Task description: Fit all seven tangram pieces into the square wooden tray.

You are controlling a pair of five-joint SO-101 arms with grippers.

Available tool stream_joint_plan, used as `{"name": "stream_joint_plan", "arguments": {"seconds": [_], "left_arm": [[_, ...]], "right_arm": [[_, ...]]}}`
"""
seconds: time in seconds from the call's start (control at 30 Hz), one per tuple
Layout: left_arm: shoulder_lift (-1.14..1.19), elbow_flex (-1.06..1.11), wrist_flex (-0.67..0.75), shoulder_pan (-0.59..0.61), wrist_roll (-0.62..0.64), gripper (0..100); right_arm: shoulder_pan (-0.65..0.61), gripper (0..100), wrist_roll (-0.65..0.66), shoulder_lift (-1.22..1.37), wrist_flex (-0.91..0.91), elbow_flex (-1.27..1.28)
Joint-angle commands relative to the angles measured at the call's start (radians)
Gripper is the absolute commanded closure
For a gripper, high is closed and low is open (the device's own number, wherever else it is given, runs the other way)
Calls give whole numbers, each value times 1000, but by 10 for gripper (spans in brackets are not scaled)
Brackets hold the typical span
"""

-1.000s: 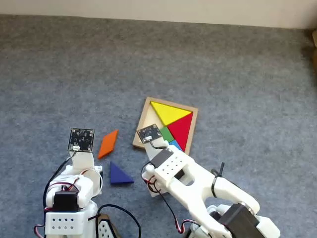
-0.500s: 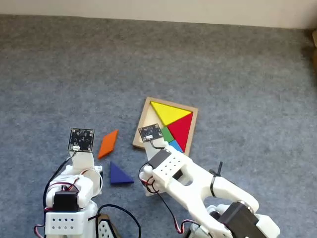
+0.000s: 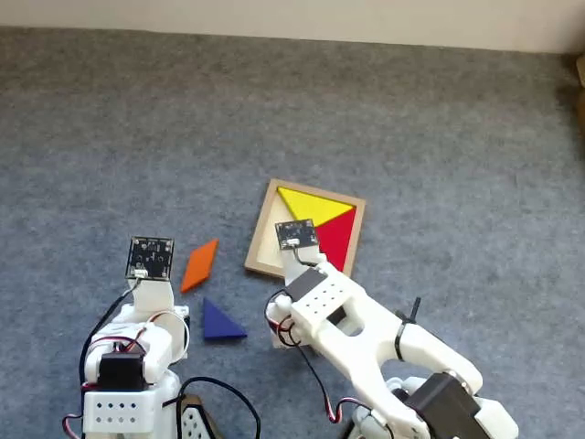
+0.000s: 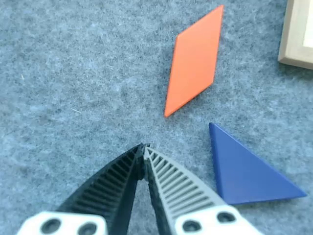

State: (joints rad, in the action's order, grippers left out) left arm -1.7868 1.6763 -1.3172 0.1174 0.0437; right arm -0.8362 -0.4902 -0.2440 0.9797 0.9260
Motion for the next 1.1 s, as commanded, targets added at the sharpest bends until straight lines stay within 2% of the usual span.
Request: {"name": "stream_joint_plan", "arguments": {"seconds": [0.0, 0.13, 0.3, 0.8, 1.07], "left_arm": [[-42, 19, -3, 13, 8, 993], [-42, 19, -3, 13, 8, 993], [-42, 19, -3, 13, 8, 993], [-42, 19, -3, 13, 8, 993], [-42, 19, -3, 13, 8, 993]], "right_arm": [[13, 848, -12, -4, -48, -38], [16, 847, -28, -4, -48, -47], [10, 772, -95, -4, -44, -47], [25, 772, -98, -4, -48, -39], [70, 856, -95, -4, -50, -45]]}}
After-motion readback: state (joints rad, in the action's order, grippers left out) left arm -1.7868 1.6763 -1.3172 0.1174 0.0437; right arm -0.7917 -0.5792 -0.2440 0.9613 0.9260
